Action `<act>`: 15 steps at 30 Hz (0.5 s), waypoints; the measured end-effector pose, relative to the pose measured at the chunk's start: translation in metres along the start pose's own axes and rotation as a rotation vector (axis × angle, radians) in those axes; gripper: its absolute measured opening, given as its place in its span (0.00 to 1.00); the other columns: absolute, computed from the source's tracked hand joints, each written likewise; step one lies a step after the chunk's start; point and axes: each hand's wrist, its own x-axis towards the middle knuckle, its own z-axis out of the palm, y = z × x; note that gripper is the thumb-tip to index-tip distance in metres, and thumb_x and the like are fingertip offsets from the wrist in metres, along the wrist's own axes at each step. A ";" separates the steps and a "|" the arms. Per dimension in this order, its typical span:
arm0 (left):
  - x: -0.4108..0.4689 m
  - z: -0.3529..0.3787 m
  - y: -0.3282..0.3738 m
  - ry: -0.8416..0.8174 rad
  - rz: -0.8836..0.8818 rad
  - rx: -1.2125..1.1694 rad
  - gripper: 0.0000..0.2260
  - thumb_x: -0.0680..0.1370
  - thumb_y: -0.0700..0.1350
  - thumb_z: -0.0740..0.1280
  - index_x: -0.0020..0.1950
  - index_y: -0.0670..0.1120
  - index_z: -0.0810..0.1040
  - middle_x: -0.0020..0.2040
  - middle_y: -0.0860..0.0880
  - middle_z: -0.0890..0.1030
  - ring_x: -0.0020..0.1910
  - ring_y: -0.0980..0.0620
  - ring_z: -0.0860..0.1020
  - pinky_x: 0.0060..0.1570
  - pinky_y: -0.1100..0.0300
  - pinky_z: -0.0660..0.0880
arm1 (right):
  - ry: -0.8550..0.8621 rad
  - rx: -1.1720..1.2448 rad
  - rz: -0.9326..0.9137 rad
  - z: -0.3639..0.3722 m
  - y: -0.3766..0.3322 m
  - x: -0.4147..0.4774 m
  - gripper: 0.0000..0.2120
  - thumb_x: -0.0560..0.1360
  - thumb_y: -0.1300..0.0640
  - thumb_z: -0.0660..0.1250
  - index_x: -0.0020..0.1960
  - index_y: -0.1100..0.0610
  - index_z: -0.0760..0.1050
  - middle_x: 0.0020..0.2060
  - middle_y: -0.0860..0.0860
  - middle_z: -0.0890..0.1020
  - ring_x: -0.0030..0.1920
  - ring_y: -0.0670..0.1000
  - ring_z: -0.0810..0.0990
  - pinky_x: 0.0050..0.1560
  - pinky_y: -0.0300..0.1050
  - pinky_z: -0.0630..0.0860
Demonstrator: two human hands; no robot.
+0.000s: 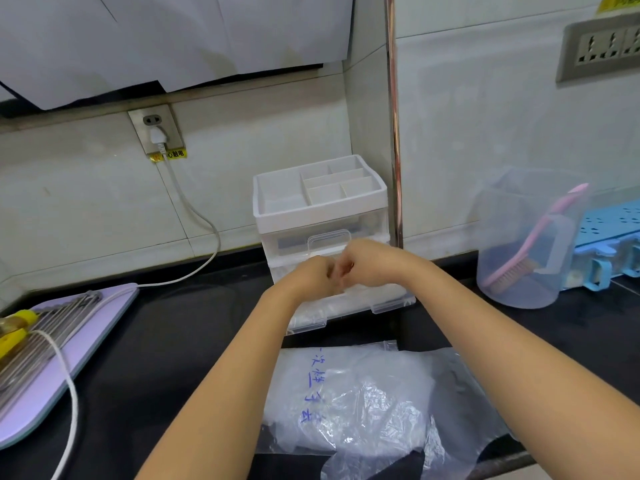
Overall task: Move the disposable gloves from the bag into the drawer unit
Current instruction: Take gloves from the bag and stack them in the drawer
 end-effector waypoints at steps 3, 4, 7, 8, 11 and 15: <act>0.000 -0.004 -0.003 -0.085 0.006 0.074 0.13 0.76 0.38 0.62 0.60 0.46 0.76 0.53 0.49 0.78 0.52 0.49 0.75 0.54 0.57 0.73 | -0.168 -0.104 0.066 0.007 0.003 0.008 0.14 0.79 0.59 0.58 0.62 0.57 0.77 0.58 0.54 0.79 0.53 0.51 0.76 0.51 0.41 0.73; -0.001 -0.007 -0.004 -0.131 -0.008 0.153 0.13 0.77 0.39 0.62 0.60 0.45 0.75 0.52 0.49 0.76 0.50 0.48 0.74 0.51 0.57 0.72 | -0.178 -0.123 0.092 0.007 0.006 0.010 0.16 0.79 0.59 0.58 0.64 0.56 0.76 0.61 0.53 0.78 0.57 0.52 0.75 0.57 0.44 0.73; -0.002 -0.016 -0.005 -0.220 -0.110 0.364 0.13 0.77 0.42 0.63 0.62 0.44 0.72 0.55 0.47 0.75 0.47 0.48 0.72 0.46 0.58 0.70 | -0.246 -0.263 0.193 0.001 0.008 0.014 0.15 0.79 0.61 0.57 0.62 0.60 0.75 0.62 0.54 0.75 0.58 0.54 0.74 0.59 0.46 0.71; -0.002 -0.019 -0.004 -0.241 -0.143 0.408 0.16 0.77 0.43 0.63 0.65 0.44 0.71 0.59 0.46 0.76 0.49 0.48 0.73 0.47 0.58 0.71 | -0.262 -0.313 0.224 -0.001 0.009 0.015 0.11 0.79 0.63 0.56 0.55 0.63 0.75 0.57 0.56 0.75 0.54 0.54 0.72 0.54 0.45 0.70; -0.001 -0.026 0.003 -0.290 -0.203 0.542 0.24 0.77 0.44 0.64 0.72 0.46 0.66 0.66 0.45 0.74 0.55 0.45 0.75 0.51 0.55 0.73 | -0.275 -0.395 0.293 -0.001 0.006 0.017 0.14 0.79 0.66 0.51 0.57 0.65 0.73 0.53 0.57 0.73 0.55 0.56 0.71 0.52 0.45 0.68; 0.000 -0.034 0.009 -0.364 -0.250 0.681 0.24 0.74 0.47 0.70 0.69 0.46 0.72 0.56 0.48 0.76 0.49 0.45 0.75 0.39 0.56 0.72 | -0.267 -0.410 0.312 0.001 0.004 0.023 0.23 0.80 0.65 0.51 0.74 0.63 0.60 0.73 0.58 0.63 0.69 0.58 0.67 0.65 0.48 0.67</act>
